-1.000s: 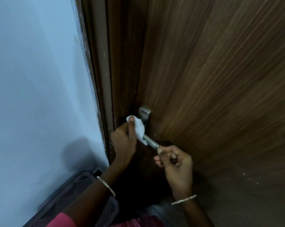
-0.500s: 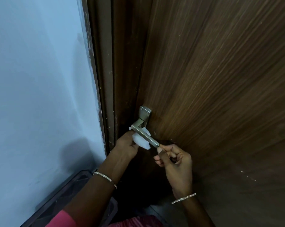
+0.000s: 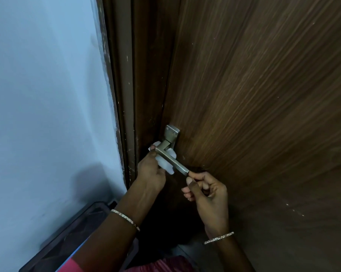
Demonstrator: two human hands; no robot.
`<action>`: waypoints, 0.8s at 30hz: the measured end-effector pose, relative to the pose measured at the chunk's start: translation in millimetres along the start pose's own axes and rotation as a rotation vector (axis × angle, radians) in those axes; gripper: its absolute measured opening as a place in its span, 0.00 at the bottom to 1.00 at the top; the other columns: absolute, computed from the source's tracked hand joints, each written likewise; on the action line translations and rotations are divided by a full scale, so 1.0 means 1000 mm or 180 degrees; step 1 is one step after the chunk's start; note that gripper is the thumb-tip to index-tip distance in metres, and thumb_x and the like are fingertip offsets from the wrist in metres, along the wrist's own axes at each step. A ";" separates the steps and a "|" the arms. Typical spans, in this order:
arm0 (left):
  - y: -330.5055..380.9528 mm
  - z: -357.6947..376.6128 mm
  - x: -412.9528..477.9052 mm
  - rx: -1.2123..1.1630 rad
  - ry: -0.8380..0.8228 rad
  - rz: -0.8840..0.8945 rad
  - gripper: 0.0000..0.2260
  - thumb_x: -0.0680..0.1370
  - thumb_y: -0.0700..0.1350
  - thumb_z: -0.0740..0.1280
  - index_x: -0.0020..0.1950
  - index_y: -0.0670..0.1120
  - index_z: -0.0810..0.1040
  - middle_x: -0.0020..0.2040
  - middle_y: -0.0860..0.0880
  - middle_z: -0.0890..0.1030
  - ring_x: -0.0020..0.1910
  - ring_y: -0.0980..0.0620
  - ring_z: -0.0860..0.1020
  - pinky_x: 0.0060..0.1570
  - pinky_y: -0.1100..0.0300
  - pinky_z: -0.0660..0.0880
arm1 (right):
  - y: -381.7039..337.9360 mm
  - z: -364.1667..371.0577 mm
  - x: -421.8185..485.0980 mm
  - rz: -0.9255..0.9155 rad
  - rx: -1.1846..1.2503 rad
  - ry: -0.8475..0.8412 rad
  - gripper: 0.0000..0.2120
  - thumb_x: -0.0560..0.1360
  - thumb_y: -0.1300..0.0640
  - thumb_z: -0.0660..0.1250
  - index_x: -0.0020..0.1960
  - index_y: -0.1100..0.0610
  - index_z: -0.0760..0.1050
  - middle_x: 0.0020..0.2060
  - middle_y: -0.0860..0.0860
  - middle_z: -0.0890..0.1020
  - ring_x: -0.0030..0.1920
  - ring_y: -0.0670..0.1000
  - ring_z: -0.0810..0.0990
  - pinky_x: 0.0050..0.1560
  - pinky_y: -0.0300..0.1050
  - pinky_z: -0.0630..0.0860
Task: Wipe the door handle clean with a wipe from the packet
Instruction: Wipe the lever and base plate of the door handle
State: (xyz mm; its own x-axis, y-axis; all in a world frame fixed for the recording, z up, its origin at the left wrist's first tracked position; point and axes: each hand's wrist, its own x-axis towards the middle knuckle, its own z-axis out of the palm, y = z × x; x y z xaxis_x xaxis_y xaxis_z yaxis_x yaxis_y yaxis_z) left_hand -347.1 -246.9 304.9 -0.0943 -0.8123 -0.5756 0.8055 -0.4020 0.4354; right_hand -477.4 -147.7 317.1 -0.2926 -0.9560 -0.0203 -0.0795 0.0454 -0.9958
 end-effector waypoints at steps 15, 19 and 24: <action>-0.004 0.001 -0.038 -0.0223 0.0077 -0.0396 0.12 0.83 0.44 0.60 0.55 0.38 0.80 0.46 0.42 0.86 0.43 0.48 0.85 0.43 0.56 0.80 | 0.011 0.009 0.022 0.1870 0.1706 -0.0595 0.28 0.76 0.39 0.63 0.65 0.58 0.79 0.62 0.58 0.82 0.64 0.55 0.81 0.66 0.54 0.74; -0.016 0.000 -0.049 0.0067 0.0024 -0.0367 0.13 0.82 0.44 0.62 0.55 0.37 0.82 0.45 0.40 0.87 0.40 0.48 0.87 0.38 0.58 0.83 | 0.005 0.008 0.034 0.2168 0.2560 -0.1297 0.30 0.83 0.40 0.52 0.74 0.60 0.69 0.73 0.60 0.72 0.74 0.56 0.70 0.78 0.55 0.59; -0.006 -0.001 -0.053 0.0406 -0.0078 -0.0526 0.13 0.82 0.43 0.61 0.53 0.36 0.82 0.45 0.39 0.87 0.39 0.47 0.87 0.34 0.58 0.83 | 0.004 0.012 0.038 0.2083 0.2748 -0.1568 0.24 0.83 0.48 0.55 0.72 0.61 0.72 0.74 0.58 0.70 0.75 0.55 0.68 0.75 0.52 0.65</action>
State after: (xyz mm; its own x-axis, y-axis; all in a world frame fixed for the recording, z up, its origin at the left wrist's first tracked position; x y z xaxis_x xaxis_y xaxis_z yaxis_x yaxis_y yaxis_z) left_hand -345.7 -200.9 332.0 -0.2345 -0.7403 -0.6301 0.6975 -0.5796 0.4214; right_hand -477.1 -187.0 311.1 0.3740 -0.8408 -0.3914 0.6721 0.5365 -0.5104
